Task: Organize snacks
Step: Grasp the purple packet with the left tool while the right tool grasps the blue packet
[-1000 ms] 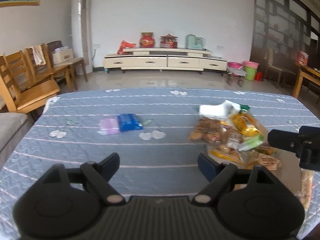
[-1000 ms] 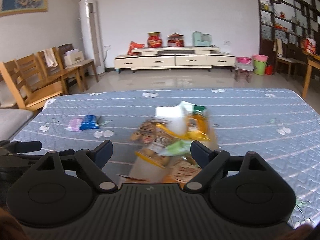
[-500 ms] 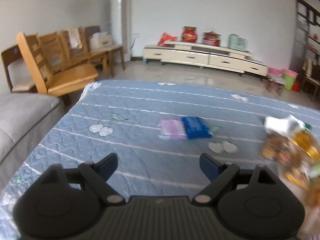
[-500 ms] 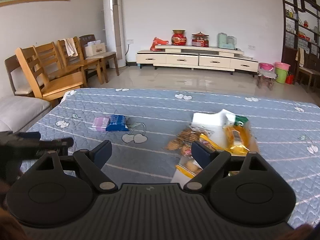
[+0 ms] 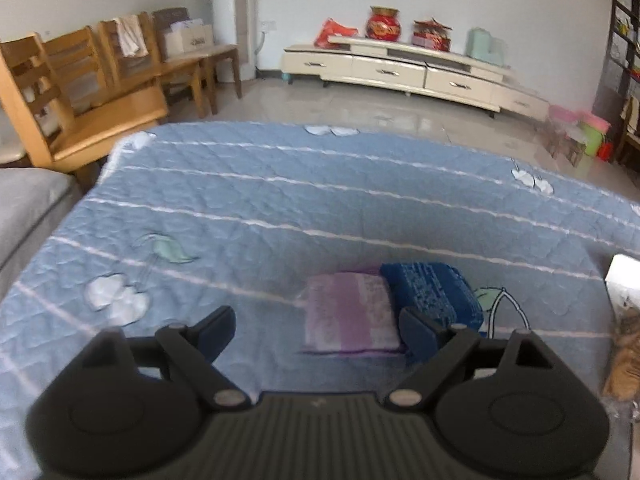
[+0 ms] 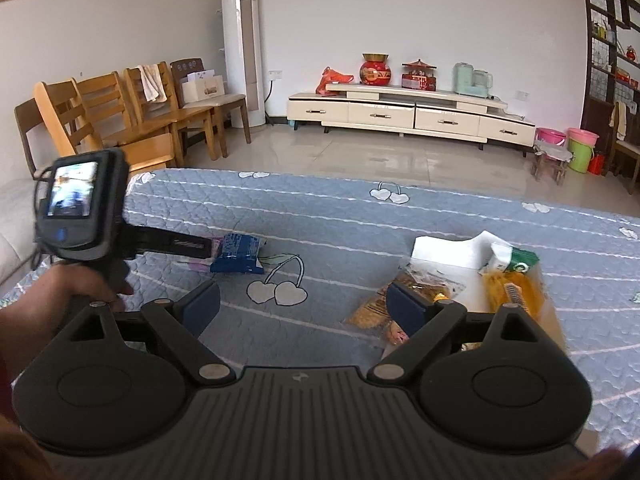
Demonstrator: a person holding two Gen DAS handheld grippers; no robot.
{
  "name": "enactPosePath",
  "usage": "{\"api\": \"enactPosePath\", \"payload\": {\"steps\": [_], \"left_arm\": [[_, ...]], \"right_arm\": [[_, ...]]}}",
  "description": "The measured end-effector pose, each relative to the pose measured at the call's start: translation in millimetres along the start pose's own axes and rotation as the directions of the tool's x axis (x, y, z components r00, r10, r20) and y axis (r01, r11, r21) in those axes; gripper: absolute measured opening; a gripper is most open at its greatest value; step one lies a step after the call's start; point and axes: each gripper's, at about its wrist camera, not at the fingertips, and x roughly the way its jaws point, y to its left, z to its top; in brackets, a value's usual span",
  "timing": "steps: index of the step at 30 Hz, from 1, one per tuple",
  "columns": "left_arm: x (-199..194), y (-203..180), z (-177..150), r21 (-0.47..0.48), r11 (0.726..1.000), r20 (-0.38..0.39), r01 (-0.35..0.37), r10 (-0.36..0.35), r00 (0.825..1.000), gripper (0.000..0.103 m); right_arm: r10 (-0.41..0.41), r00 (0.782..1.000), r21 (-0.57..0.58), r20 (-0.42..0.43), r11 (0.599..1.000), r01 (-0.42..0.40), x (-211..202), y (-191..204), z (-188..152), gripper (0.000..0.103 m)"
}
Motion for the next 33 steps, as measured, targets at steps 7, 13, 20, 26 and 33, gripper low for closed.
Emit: {"api": "enactPosePath", "payload": {"steps": [7,13,20,26,33], "left_arm": [[8,1,-6,0.04,0.999,0.016,0.019,-0.02,1.0,0.054],[-12,20,-8,0.048,0.999,0.034,-0.009,0.007,0.999,0.048],[-40,46,-15,0.028,0.997,0.075,-0.075,0.073,0.995,0.048],[-52,47,-19,0.015,0.997,0.089,-0.08,0.078,0.993,0.048],[-72,43,-22,-0.002,0.997,0.095,-0.072,0.072,0.993,0.048]], "right_arm": [[0.021,0.999,0.001,-0.049,1.0,-0.021,38,8,6,0.103],[0.077,0.99,-0.004,-0.119,0.997,-0.078,100,23,22,0.103],[0.127,0.973,0.011,-0.193,0.992,-0.128,176,41,42,0.103],[0.128,0.951,-0.036,-0.283,0.989,-0.143,218,62,38,0.076],[0.09,0.974,-0.08,-0.207,0.991,-0.109,177,67,39,0.056]]}}
